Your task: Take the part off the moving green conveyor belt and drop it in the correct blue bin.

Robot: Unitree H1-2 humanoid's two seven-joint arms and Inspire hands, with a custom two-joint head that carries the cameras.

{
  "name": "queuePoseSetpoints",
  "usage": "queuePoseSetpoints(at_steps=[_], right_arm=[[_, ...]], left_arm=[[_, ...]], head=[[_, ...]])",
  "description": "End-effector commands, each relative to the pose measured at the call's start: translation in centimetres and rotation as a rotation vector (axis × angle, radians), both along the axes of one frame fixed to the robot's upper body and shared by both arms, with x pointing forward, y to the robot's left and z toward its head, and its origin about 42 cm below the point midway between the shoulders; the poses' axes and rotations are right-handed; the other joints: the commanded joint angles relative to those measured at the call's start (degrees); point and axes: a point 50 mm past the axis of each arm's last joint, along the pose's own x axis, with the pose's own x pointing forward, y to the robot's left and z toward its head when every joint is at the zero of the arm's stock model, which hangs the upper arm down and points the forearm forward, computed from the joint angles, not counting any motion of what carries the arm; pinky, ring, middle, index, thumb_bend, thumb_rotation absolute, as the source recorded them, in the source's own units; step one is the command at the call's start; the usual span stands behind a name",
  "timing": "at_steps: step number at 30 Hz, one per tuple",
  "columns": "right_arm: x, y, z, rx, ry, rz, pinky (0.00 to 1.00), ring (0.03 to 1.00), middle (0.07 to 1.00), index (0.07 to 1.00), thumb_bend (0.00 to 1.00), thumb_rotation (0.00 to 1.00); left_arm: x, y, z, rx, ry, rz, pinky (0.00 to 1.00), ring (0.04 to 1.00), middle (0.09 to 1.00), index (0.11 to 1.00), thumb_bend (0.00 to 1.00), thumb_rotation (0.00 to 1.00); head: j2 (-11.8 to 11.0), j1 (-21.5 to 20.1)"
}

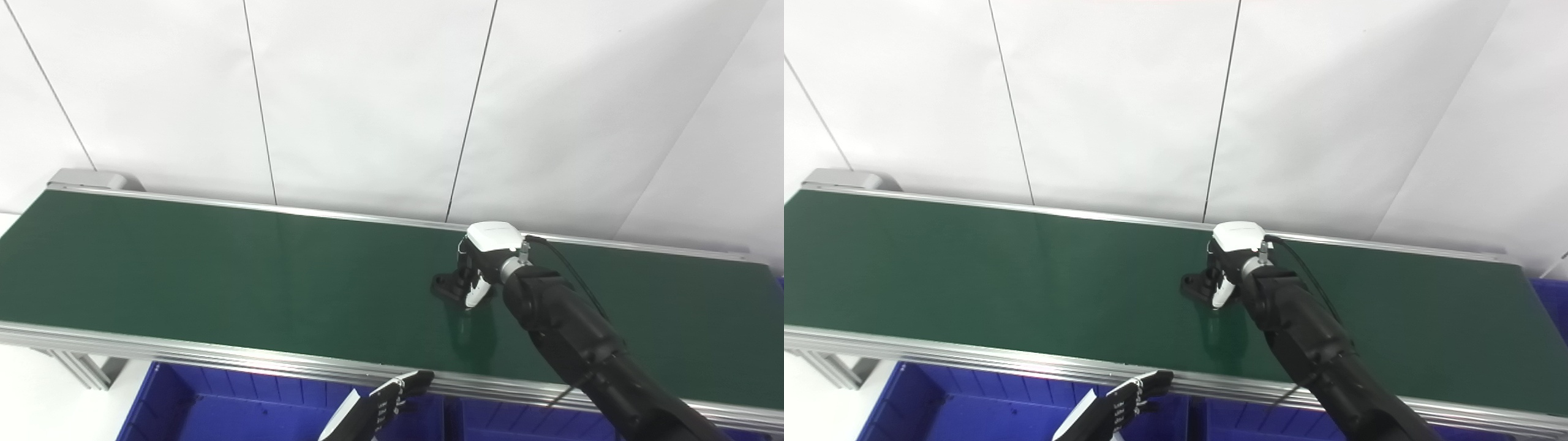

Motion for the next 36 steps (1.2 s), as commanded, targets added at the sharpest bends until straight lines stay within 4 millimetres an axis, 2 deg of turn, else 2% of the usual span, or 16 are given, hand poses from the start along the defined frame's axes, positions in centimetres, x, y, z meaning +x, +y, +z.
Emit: queuePoseSetpoints(at_steps=[1, 4, 7, 9, 11, 16, 18, 21, 22, 24, 29, 30, 31, 33, 34, 36], right_arm=[[-0.6, 0.5, 0.8, 0.034, -0.012, 0.062, 0.3, 0.402, 0.481, 0.5, 0.52, 0.0], [-1.4, 0.0, 1.2, 0.046, -0.027, 0.071, 0.3, 0.396, 0.441, 0.536, 0.52, 0.01], [-2.0, -0.6, 1.4, 0.043, -0.045, 0.087, 0.38, 0.471, 0.463, 0.523, 0.52, 0.01], [-2.4, -0.8, 1.6, 0.054, -0.06, 0.089, 0.4, 0.485, 0.466, 0.521, 0.52, 0.01], [-2.8, -1.0, 1.8, 0.077, -0.073, 0.081, 0.32, 0.4, 0.436, 0.525, 0.52, 0.01], [-4.4, -1.6, 2.5, 0.134, -0.118, 0.079, 0.2, 0.265, 0.429, 0.498, 0.52, 0.01], [-5.1, -2.0, 2.7, 0.161, -0.138, 0.08, 0.2, 0.258, 0.425, 0.497, 0.52, 0.01], [-6.6, -2.8, 3.4, 0.184, -0.148, 0.07, 0.25, 0.323, 0.415, 0.525, 0.51, 0.01], [-7.1, -3.0, 3.7, 0.185, -0.15, 0.069, 0.26, 0.33, 0.446, 0.508, 0.52, 0.01], [-8.0, -3.5, 4.1, 0.19, -0.156, 0.071, 0.24, 0.308, 0.412, 0.521, 0.51, 0.01], [-10.8, -4.7, 5.7, 0.197, -0.169, 0.059, 0.25, 0.32, 0.41, 0.523, 0.51, 0.01], [-11.3, -4.8, 6.0, 0.2, -0.17, 0.055, 0.25, 0.32, 0.411, 0.521, 0.51, 0.01], [-11.6, -4.8, 6.1, 0.202, -0.171, 0.053, 0.24, 0.305, 0.406, 0.518, 0.51, 0.01], [-12.8, -5.0, 6.5, 0.203, -0.176, 0.054, 0.23, 0.303, 0.406, 0.523, 0.51, 0.01], [-13.3, -5.1, 6.7, 0.205, -0.177, 0.055, 0.24, 0.306, 0.447, 0.502, 0.52, 0.01], [-14.2, -5.1, 7.1, 0.213, -0.179, 0.049, 0.24, 0.311, 0.42, 0.524, 0.51, 0.01]], left_arm=[[0.4, -0.3, 1.0, -0.024, -0.045, -0.001, 0.81, 0.891, 0.89, 0.856, 0.81, 0.55], [0.5, -0.2, 0.9, -0.037, -0.048, -0.004, 0.81, 0.886, 0.88, 0.857, 0.8, 0.54], [0.6, -0.1, 0.8, -0.038, -0.046, 0.001, 0.82, 0.882, 0.868, 0.854, 0.8, 0.54], [0.6, 0.0, 0.8, -0.032, -0.046, 0.002, 0.83, 0.881, 0.866, 0.853, 0.8, 0.54], [0.6, 0.1, 0.8, -0.026, -0.048, 0.002, 0.82, 0.878, 0.862, 0.856, 0.8, 0.55], [0.7, 0.4, 0.9, -0.03, -0.048, 0.004, 0.83, 0.874, 0.849, 0.859, 0.78, 0.53], [0.7, 0.5, 0.9, -0.033, -0.049, 0.006, 0.84, 0.874, 0.845, 0.859, 0.78, 0.53], [0.7, 0.8, 1.1, -0.021, -0.054, 0.009, 0.84, 0.87, 0.845, 0.863, 0.77, 0.54], [0.7, 1.0, 1.2, -0.016, -0.054, 0.01, 0.84, 0.875, 0.85, 0.867, 0.78, 0.55], [0.7, 1.3, 1.3, -0.009, -0.061, 0.008, 0.85, 0.887, 0.863, 0.878, 0.78, 0.59], [0.6, 2.5, 1.5, -0.008, -0.078, 0.005, 0.86, 0.894, 0.874, 0.903, 0.78, 0.64], [0.6, 2.8, 1.6, -0.007, -0.079, 0.005, 0.87, 0.897, 0.876, 0.907, 0.78, 0.66], [0.6, 3.1, 1.7, -0.006, -0.079, 0.004, 0.87, 0.904, 0.883, 0.912, 0.78, 0.67], [0.6, 3.9, 1.8, 0.003, -0.079, 0.004, 0.88, 0.915, 0.896, 0.919, 0.78, 0.69], [0.6, 4.3, 1.9, 0.004, -0.077, 0.004, 0.88, 0.921, 0.903, 0.922, 0.79, 0.7], [0.7, 5.2, 2.1, 0.005, -0.079, 0.002, 0.89, 0.92, 0.903, 0.923, 0.78, 0.7]], head=[[0.06, -0.32], [0.06, -0.62], [0.08, -1.11], [0.15, -1.66], [0.21, -1.97], [0.54, -2.92], [0.98, -3.88], [1.54, -5.2], [2.19, -6.38], [2.75, -7.67], [4.97, -11.33], [6.07, -13.06], [6.07, -13.06], [7.13, -15.64], [7.56, -16.61], [8.7, -19.07]])
